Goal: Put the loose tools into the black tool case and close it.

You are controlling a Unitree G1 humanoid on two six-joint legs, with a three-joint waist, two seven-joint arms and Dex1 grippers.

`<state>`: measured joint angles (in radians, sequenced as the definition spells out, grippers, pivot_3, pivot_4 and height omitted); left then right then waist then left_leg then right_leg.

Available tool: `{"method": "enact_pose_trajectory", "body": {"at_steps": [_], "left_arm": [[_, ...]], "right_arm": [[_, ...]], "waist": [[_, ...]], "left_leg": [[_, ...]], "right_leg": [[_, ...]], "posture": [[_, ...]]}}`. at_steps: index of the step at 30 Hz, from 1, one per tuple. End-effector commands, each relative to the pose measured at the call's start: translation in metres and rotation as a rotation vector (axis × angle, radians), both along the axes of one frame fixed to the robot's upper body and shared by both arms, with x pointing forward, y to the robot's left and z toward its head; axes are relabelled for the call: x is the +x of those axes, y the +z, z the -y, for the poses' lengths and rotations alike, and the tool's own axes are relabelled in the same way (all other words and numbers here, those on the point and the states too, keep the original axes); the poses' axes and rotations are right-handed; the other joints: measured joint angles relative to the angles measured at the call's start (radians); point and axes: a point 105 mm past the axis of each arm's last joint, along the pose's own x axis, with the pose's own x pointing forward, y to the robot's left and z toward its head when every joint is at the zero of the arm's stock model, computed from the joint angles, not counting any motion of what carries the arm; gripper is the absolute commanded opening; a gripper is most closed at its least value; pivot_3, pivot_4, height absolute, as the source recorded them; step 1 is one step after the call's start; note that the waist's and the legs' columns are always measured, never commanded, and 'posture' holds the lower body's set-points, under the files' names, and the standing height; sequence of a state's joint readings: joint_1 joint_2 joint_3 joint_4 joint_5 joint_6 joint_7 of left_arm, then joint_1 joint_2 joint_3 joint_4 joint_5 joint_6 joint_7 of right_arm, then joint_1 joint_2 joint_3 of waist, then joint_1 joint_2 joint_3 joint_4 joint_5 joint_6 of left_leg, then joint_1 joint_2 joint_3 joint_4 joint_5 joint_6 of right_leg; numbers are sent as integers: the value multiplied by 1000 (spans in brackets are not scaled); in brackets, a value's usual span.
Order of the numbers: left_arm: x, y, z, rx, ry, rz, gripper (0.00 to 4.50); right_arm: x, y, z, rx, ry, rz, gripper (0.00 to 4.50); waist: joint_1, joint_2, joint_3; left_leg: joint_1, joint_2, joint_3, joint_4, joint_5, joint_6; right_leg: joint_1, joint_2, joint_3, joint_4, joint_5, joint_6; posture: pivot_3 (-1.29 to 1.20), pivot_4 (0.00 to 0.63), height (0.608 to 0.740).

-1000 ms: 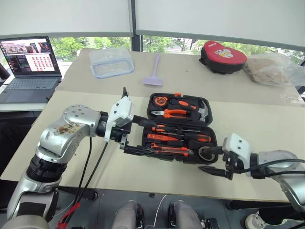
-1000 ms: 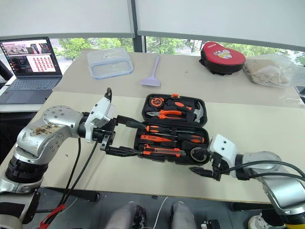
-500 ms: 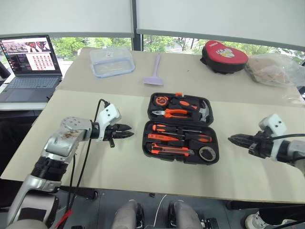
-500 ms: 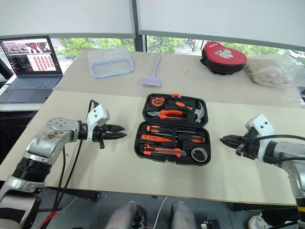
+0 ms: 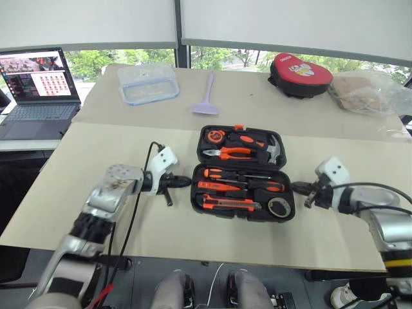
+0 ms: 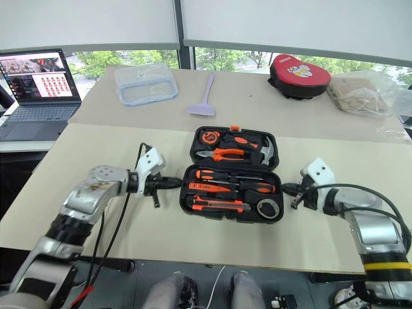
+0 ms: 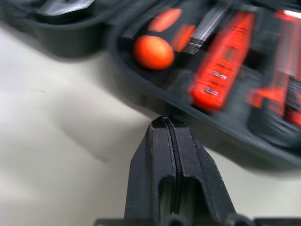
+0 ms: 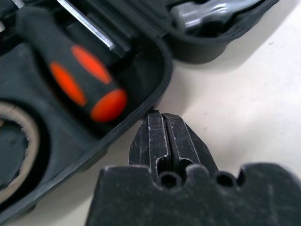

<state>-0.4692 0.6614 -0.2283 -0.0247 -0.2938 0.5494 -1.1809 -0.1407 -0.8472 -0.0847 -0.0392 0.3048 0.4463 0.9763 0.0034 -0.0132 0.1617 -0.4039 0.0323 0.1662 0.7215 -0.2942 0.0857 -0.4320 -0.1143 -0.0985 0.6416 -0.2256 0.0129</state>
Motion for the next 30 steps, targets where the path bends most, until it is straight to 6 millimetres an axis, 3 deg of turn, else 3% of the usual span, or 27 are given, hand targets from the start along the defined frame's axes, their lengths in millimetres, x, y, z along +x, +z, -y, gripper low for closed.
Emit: {"method": "enact_pose_trajectory", "body": {"at_steps": [1,9,15,17,20,22,23,30], "left_arm": [[-35,-6,17,42,-230,28,43],[-48,-31,-13,166,-202,36,43],[-38,-27,-49,230,-86,25,43],[-29,-22,-67,268,-32,21,43],[-7,-9,-77,239,86,18,43],[31,8,-73,118,294,-11,578],[45,15,-68,58,364,-42,819],[92,44,-23,-135,521,-200,3416]], "right_arm": [[-18,16,-25,36,156,33,0],[-40,13,-18,15,121,24,0],[-28,18,12,-69,-24,84,0],[-21,22,27,-104,-81,109,0],[-8,32,38,-90,-157,137,0],[6,43,36,-23,-200,142,0],[13,48,33,14,-215,142,582],[58,71,7,193,-314,116,2918]], "waist": [[0,1,0],[1,2,-1],[-7,3,-2],[-7,3,-2],[-7,3,-2],[-7,3,-2],[-3,3,-2],[1,1,-1]], "left_leg": [[1,0,0,-1,0,0],[7,0,0,-3,0,-1],[8,1,0,-4,0,-2],[9,1,0,-5,1,-2],[11,1,1,-6,1,-3],[11,1,1,-6,1,-3],[12,1,1,-6,1,-3],[4,-1,1,1,3,-1]], "right_leg": [[0,0,0,0,0,0],[5,-1,2,-1,-1,-2],[5,-1,3,0,-1,-3],[5,-1,3,0,-2,-3],[7,0,3,0,-2,-3],[7,0,3,0,-2,-3],[7,0,3,1,-2,-4],[4,1,1,2,0,-2]], "posture": [[0,150,731],[0,150,731],[0,150,731],[0,150,731],[0,150,731],[0,150,731],[0,150,731],[0,150,731]]}}
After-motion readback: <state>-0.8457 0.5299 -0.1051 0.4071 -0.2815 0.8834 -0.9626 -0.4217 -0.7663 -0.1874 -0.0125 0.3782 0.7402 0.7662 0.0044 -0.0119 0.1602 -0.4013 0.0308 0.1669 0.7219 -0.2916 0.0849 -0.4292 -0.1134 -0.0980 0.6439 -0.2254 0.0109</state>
